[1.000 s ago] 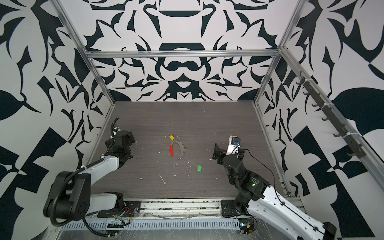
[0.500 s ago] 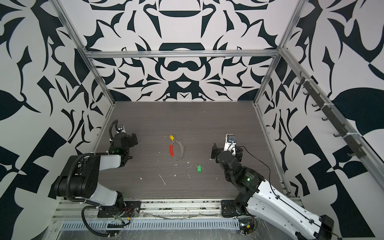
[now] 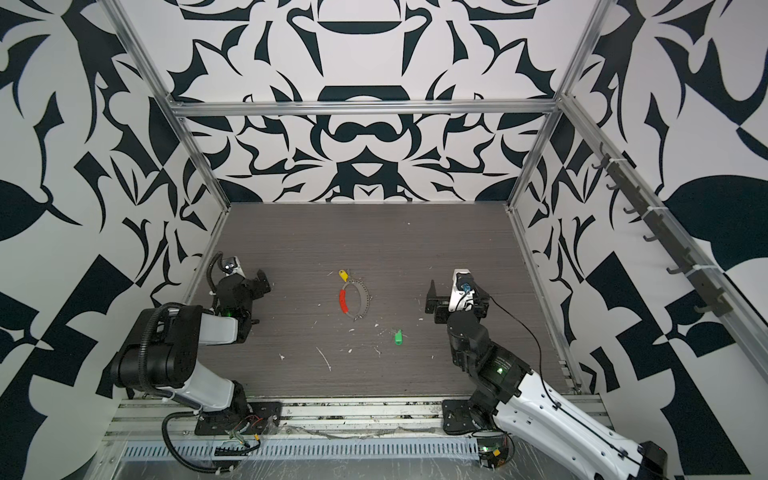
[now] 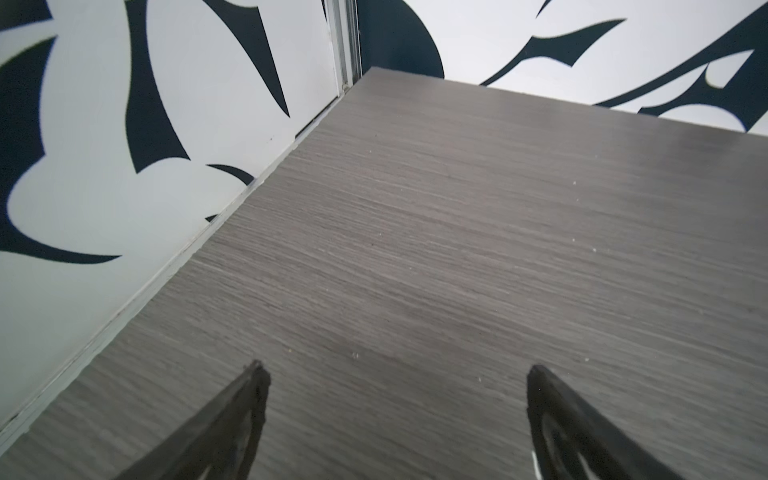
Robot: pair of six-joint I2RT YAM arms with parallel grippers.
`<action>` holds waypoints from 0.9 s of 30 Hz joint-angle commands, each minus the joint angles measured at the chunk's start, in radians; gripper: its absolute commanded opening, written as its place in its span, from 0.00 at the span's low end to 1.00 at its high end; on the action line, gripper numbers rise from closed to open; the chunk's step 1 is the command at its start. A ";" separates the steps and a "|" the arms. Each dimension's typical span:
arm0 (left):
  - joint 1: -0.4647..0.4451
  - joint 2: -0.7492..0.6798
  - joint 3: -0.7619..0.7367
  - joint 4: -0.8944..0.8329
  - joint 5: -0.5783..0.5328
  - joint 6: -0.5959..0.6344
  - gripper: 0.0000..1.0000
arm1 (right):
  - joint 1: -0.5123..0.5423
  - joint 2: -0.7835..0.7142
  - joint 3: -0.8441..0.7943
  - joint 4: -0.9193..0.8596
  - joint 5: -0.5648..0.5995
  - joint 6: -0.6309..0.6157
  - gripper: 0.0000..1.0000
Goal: Remove the keys from the keyring
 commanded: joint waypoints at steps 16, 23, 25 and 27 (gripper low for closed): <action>-0.007 0.003 0.003 0.075 -0.003 0.000 0.99 | -0.610 0.686 -0.120 0.776 -0.422 -0.155 1.00; -0.007 0.004 0.004 0.076 -0.003 0.001 0.99 | -0.622 0.949 -0.081 0.945 -0.470 -0.204 1.00; -0.008 0.006 0.005 0.074 -0.003 0.002 0.99 | -0.650 0.982 -0.066 0.939 -0.513 -0.181 1.00; -0.008 0.006 0.005 0.074 -0.003 0.001 0.99 | -0.688 0.998 -0.077 0.966 -0.551 -0.157 1.00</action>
